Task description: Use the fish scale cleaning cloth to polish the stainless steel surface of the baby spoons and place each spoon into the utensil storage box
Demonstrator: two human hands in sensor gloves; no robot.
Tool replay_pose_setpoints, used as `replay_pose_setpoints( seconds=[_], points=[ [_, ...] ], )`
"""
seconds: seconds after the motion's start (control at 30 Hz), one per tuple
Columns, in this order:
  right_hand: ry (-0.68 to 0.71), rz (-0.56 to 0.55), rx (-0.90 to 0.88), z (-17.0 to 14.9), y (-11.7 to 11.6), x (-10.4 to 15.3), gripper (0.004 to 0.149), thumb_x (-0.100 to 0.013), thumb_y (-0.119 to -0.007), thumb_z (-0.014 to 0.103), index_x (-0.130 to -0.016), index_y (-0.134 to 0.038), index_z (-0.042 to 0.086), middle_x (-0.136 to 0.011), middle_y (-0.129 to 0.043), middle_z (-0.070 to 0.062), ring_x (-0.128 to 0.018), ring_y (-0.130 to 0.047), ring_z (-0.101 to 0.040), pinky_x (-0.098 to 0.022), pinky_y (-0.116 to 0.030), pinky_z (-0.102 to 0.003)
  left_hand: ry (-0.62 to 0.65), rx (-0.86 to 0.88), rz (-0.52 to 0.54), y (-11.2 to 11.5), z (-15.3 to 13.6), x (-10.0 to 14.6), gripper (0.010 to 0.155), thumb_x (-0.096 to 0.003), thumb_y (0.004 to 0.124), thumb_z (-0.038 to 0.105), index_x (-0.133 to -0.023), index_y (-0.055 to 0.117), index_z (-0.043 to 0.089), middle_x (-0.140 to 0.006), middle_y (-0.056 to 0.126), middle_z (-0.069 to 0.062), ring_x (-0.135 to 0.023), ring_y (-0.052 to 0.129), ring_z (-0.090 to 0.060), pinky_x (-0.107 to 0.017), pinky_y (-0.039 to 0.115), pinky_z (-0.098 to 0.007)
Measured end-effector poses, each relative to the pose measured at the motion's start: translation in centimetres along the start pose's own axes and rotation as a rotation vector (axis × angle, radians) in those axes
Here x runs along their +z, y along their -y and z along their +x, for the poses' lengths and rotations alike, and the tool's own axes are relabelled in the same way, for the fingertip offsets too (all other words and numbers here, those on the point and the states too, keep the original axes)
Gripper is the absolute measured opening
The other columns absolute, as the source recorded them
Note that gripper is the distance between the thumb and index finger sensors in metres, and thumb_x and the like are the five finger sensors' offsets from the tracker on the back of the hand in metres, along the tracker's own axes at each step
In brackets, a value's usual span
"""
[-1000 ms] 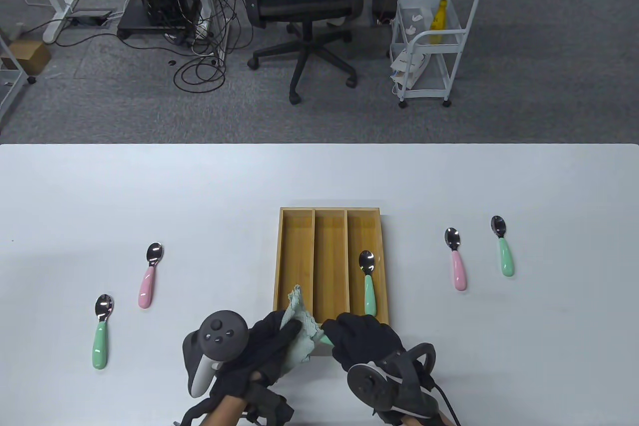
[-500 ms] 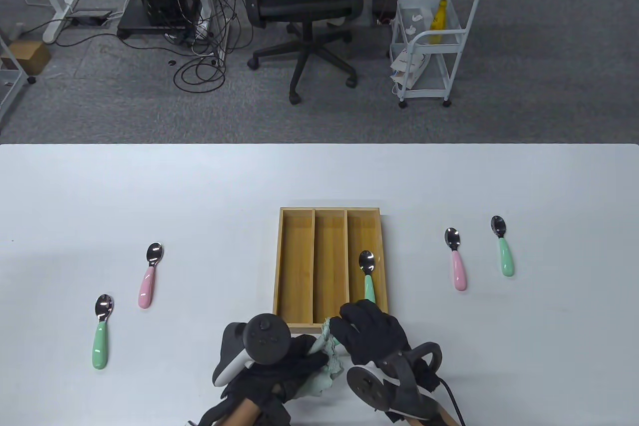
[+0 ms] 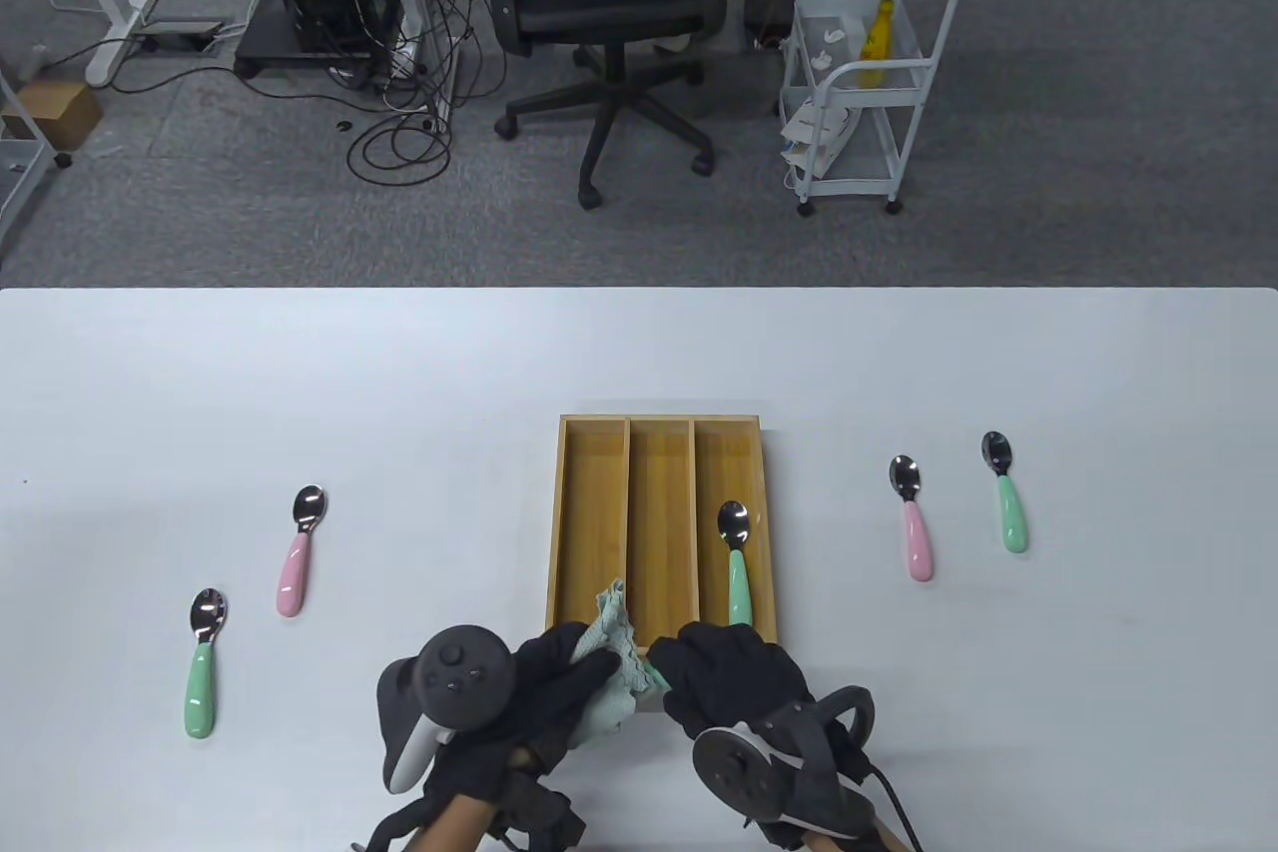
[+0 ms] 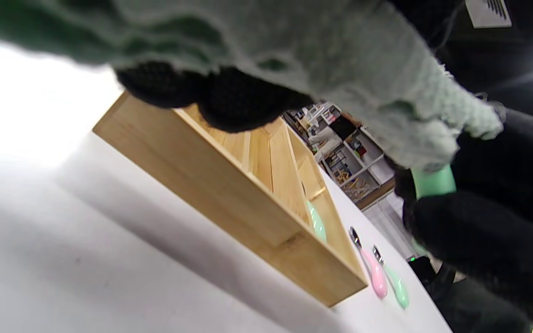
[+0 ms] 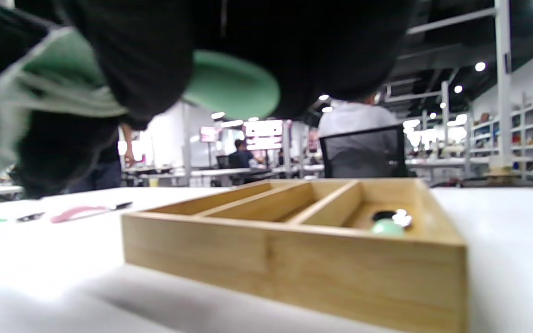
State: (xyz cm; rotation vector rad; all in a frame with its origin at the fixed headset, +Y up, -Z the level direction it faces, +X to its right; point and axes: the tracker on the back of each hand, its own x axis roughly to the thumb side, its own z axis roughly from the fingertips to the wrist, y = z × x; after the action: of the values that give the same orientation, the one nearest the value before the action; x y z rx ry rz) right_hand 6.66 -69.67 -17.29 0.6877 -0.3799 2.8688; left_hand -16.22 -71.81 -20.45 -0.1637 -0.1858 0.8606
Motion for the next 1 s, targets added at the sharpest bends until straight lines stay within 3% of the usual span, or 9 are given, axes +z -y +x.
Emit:
replay_pose_setpoints(
  seconds=[0.2, 0.27, 0.57, 1.0],
  points=[
    [0.015, 0.052, -0.178, 1.2, -0.2, 0.2, 0.056, -0.048, -0.083, 0.044, -0.098, -0.076, 0.020, -0.092, -0.084, -0.005, -0.070, -0.093, -0.021, -0.055, -0.084, -0.039, -0.026, 0.079, 0.096, -0.9, -0.6, 0.5, 0.049, -0.0582, 0.067, 0.049, -0.098, 0.073, 0.020, -0.065, 0.097, 0.004, -0.057, 0.103, -0.015, -0.053, 0.090, -0.040],
    [0.012, 0.047, -0.164, 1.3, -0.1, 0.2, 0.056, -0.049, -0.083, 0.044, -0.098, -0.077, 0.019, -0.091, -0.084, -0.005, -0.069, -0.093, -0.021, -0.054, -0.083, -0.039, -0.029, 0.095, 0.094, -0.9, -0.8, 0.5, 0.049, -0.0585, 0.066, 0.049, -0.098, 0.073, 0.020, -0.065, 0.097, 0.004, -0.057, 0.103, -0.015, -0.054, 0.090, -0.041],
    [0.001, 0.003, 0.029, -0.2, 0.1, 0.0, 0.050, -0.049, -0.086, 0.037, -0.097, -0.077, 0.026, -0.099, -0.081, -0.002, -0.083, -0.088, -0.026, -0.060, -0.080, -0.045, 0.000, 0.020, -0.075, 0.6, -0.1, -0.1, 0.050, -0.0566, 0.071, 0.044, -0.097, 0.076, 0.014, -0.062, 0.099, -0.002, -0.055, 0.103, -0.022, -0.050, 0.089, -0.046],
    [0.012, -0.011, 0.112, -0.2, 0.5, 0.0, 0.049, -0.049, -0.088, 0.032, -0.097, -0.077, 0.029, -0.105, -0.075, -0.002, -0.096, -0.078, -0.031, -0.064, -0.077, -0.048, 0.022, -0.135, -0.254, 2.7, 0.9, -0.6, 0.052, -0.0555, 0.072, 0.044, -0.095, 0.078, 0.011, -0.061, 0.099, -0.006, -0.053, 0.104, -0.024, -0.049, 0.089, -0.048]
  ],
)
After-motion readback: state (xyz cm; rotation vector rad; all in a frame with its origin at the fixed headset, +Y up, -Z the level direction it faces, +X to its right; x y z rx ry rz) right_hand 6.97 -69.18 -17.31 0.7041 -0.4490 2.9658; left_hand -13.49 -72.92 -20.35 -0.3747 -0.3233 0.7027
